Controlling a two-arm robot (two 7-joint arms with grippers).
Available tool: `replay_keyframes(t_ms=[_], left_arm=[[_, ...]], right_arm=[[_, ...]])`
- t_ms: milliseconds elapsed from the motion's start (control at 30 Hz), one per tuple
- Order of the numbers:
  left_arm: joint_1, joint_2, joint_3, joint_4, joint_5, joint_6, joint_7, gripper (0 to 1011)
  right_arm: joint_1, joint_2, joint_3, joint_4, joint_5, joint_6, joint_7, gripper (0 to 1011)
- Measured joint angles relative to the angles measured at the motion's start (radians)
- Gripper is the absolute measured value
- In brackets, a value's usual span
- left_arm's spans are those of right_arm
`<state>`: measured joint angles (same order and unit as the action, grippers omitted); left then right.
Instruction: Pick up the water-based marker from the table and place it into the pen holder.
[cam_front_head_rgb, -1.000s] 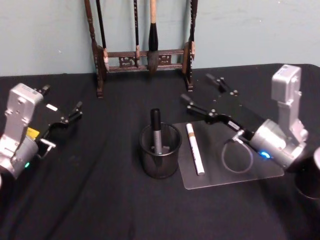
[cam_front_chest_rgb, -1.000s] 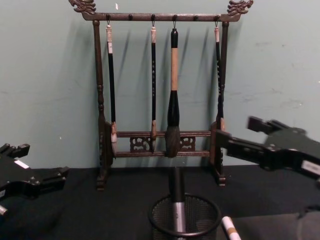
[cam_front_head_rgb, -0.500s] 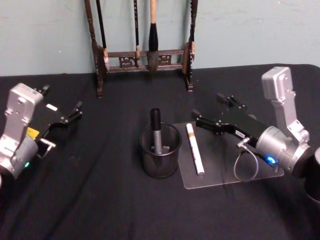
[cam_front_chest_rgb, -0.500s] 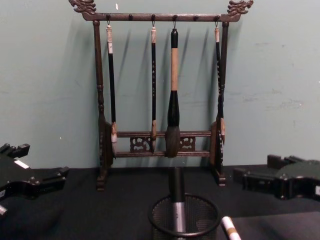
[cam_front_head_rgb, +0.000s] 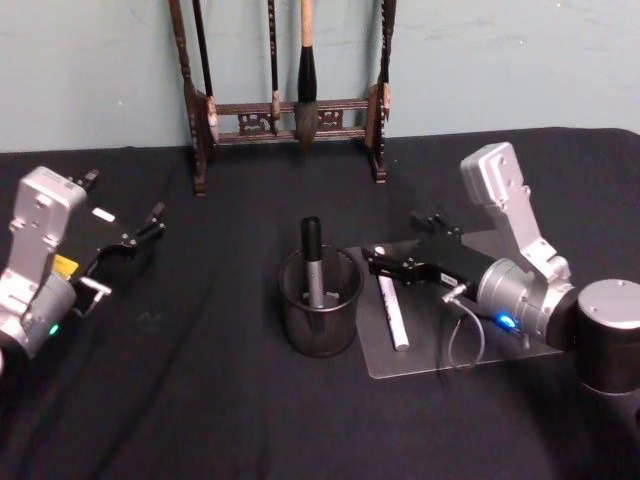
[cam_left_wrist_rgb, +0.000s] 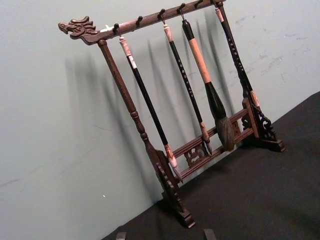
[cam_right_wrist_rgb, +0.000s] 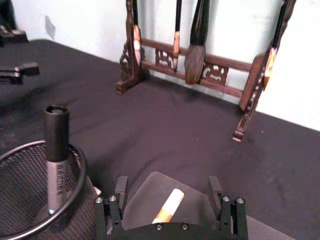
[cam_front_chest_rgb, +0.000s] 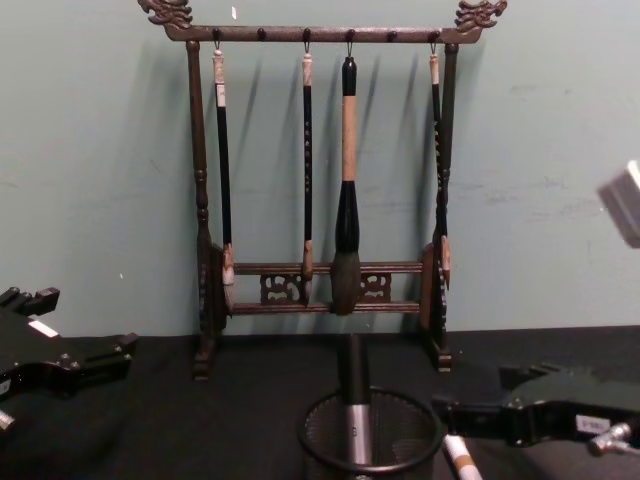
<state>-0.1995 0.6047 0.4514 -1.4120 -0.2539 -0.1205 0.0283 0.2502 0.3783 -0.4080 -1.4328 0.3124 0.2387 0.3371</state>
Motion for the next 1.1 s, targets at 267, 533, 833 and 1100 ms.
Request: replay_keyframes(t_ms=[267,533,833,1100], left_arm=[[0.0,0.0,0.0,0.0,0.0,0.0,0.0,1001],[0.0,0.0,0.0,0.0,0.0,0.0,0.0,1001],[0.0,0.0,0.0,0.0,0.0,0.0,0.0,1001],[0.0,0.0,0.0,0.0,0.0,0.0,0.0,1001]], right_arm=[[0.029,-0.027,-0.011,0.033,-0.029,0.075,-0.012,1002],[0.043,-0.041,-0.016,0.047,-0.05,0.131,-0.013,1003],[0.047,-0.054,-0.016,0.055,-0.068,0.173,-0.013,1002],[0.047,-0.067,-0.008,0.066,-0.072,0.185,-0.009,1002]])
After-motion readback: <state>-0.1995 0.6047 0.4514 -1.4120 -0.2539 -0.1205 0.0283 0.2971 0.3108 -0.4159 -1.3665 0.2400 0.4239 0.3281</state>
